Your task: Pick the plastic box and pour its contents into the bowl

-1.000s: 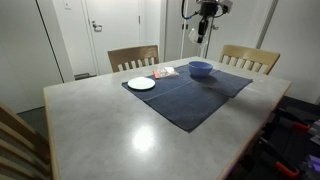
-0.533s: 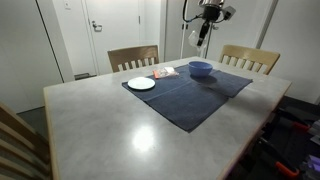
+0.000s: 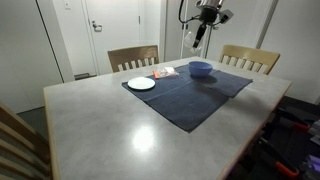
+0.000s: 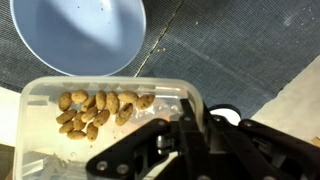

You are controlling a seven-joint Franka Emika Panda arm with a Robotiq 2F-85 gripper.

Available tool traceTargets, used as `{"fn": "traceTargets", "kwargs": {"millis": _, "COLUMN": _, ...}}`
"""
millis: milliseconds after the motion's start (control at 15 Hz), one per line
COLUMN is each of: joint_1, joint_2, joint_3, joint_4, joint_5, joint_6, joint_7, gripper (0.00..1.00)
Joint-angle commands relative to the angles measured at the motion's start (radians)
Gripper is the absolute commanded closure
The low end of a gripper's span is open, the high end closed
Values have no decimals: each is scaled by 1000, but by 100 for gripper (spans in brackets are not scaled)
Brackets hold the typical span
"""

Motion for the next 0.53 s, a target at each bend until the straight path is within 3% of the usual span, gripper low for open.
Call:
{"fn": "traceTargets", "kwargs": {"millis": 0, "joint_1": -14, "joint_2": -32, "joint_3": 21, "joint_4": -79, "joint_5": 94, "joint_6": 82, "joint_7": -78, "gripper": 98}}
{"fn": "traceTargets", "kwargs": {"millis": 467, "joint_1": -30, "joint_2": -12, "joint_3": 31, "joint_4": -123, "joint_5": 314, "joint_6": 191, "joint_7": -238, "gripper": 98}}
